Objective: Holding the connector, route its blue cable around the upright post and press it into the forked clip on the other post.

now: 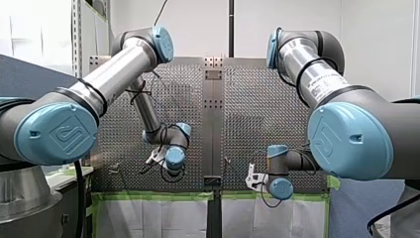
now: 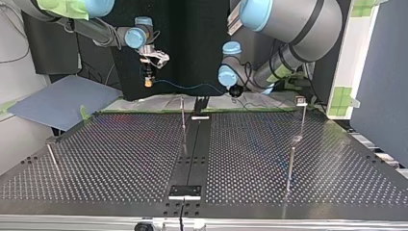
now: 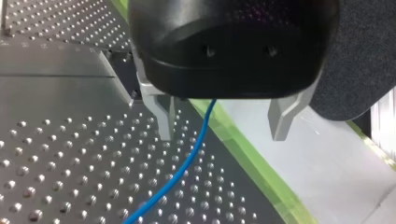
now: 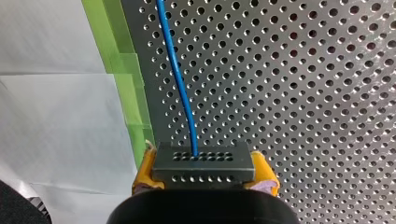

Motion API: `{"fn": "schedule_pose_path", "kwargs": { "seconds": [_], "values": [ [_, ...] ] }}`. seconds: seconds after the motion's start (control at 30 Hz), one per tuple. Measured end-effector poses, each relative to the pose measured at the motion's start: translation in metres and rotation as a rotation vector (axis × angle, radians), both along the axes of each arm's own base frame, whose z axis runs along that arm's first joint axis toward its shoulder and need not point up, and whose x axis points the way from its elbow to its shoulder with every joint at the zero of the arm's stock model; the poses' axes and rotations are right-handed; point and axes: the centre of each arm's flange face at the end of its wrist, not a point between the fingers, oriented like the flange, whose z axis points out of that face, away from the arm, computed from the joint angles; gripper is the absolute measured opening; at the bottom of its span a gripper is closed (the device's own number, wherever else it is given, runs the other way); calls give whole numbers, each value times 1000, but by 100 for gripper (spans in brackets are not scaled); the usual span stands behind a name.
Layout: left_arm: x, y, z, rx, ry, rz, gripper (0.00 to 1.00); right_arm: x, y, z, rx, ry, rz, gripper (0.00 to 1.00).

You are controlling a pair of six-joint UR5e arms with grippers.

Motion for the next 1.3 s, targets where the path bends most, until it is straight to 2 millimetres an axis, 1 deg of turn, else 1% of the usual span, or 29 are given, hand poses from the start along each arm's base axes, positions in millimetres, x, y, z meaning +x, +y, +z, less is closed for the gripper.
{"fn": "schedule_pose_path", "kwargs": {
  "seconds": [0.13,0.2,0.37,0.47,0.93,1.3],
  "values": [
    [0,-8,-10,5,21,-18,100,0,0,0,2,1,0,0],
    [1,-15,-16,-7,23,-33,100,0,0,0,2,2,0,0],
    [3,-32,-36,-71,13,-73,100,0,0,0,0,1,0,0],
    [3,-38,-43,-106,11,-83,100,0,0,0,0,0,1,0],
    [-4,-50,-46,-141,14,-100,100,1,1,-1,2,-1,9,0],
    [-25,-82,-47,-215,27,-173,100,3,1,0,1,-5,26,0]
  ]
}}
